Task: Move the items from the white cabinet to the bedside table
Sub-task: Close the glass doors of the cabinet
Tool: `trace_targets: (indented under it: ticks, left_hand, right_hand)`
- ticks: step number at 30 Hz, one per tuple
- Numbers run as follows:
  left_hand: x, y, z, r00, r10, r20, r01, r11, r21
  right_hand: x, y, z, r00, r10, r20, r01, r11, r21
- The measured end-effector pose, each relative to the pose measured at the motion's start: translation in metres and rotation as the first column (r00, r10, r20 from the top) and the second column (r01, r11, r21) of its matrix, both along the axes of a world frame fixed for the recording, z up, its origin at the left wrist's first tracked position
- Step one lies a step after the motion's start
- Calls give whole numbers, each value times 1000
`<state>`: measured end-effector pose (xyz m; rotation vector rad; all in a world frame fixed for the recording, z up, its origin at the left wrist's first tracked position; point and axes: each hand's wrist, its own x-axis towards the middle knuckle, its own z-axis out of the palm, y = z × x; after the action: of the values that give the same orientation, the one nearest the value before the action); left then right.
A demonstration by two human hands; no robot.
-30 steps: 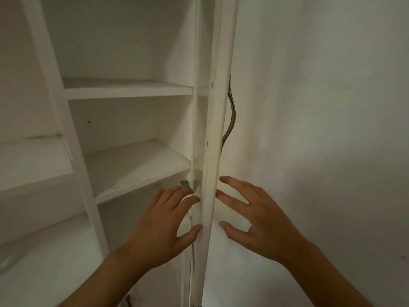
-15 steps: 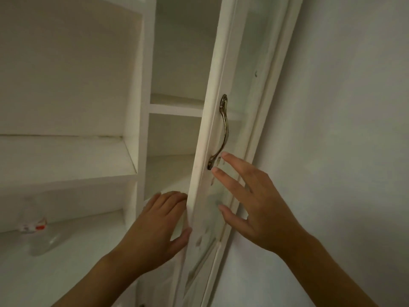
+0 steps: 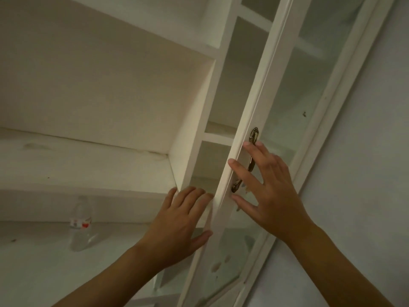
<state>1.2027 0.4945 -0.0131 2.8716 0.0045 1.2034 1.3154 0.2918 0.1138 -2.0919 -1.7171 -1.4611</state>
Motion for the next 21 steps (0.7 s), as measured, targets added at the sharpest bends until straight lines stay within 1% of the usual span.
trace_targets:
  ticks: [2,4,7,12,18,21]
  left_hand:
    - [2,4,12,998,10,59,-12,1000,28]
    - [5,9,23,996,32,81,-36,998,49]
    - [11,19,32,996,52,74,-55,998,39]
    - [21,39,26,997,51,55,-53,998,30]
    - [28,53,18,993,68,93,-80,988,133]
    - [32,60,17,993,76,87,-91,980,179]
  right_hand:
    - [3,6,5,1000,10,8,-10,1000,-1]
    - [6,12,7,1000,11,15,-11,1000,-3]
    - [12,23,8,1000,4,26,-4,1000,-12]
    - [24,42,7,1000,10,23,-9,1000,-23]
    - [36,57,8,1000,1,19,-1,999,-34]
    - [43,66,9,999,-14,31,16,998,-55]
